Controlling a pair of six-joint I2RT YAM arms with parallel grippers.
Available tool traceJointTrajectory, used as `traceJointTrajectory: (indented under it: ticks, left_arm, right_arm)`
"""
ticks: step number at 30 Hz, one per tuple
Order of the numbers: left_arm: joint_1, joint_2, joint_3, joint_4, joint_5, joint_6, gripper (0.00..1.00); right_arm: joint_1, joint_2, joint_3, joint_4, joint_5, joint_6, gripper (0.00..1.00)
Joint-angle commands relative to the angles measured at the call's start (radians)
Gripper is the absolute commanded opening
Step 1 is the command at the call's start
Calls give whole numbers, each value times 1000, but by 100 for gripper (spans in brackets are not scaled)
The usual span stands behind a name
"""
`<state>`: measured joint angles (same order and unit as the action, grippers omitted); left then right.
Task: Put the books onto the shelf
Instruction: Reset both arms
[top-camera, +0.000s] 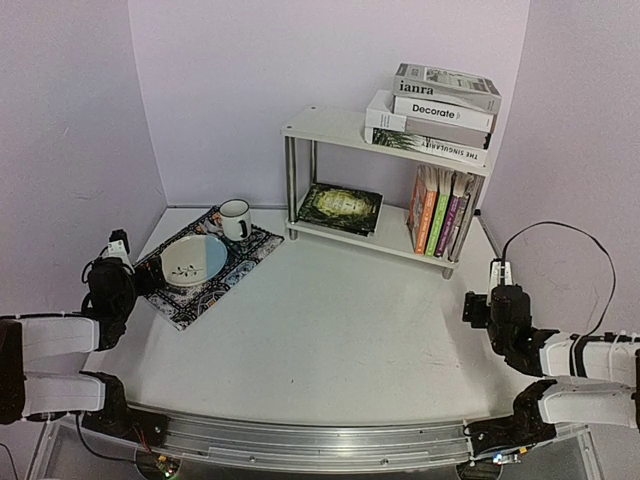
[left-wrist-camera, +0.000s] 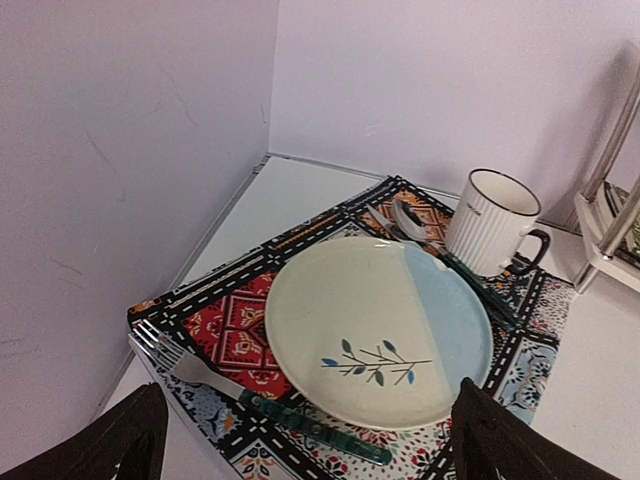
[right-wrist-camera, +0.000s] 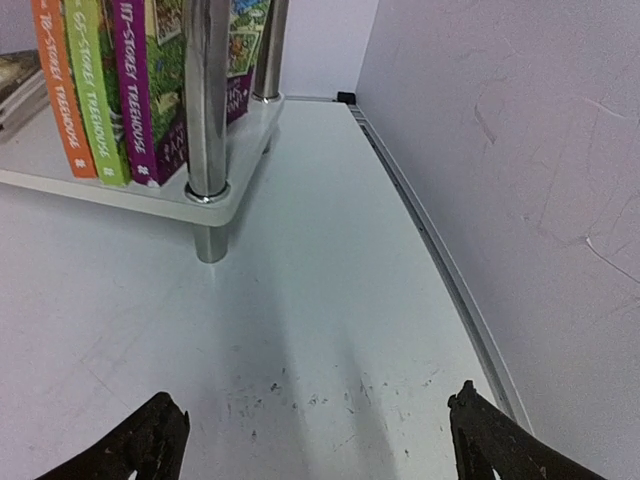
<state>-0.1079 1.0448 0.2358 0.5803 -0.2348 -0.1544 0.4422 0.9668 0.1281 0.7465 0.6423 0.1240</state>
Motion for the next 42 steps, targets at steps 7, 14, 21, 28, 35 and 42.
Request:
traceJointTrajectory:
  ticks: [7,14,21,28,35,42]
  left_arm:
    - [68,275,-21,337,24,44,100]
    - [83,430,10,523,48,111,100]
    - [103,610,74,576,172,143,100]
    - [103,617,77,573,200,153,100]
    - [99,622,83,574,280,208,100]
    - [100,617,82,567,244,193,100]
  right_arm:
    - [-127,399,33,392,-127,-157,92]
    - [-338,581,58,557,-342,-51,92]
    - [-365,688,161,473,-447,-62,96]
    - [-365,693,171,456,-445,-70,98]
    - [-365,695,176,450,-470,-80,97]
    - [-365,687,169,451,-472,-81,98]
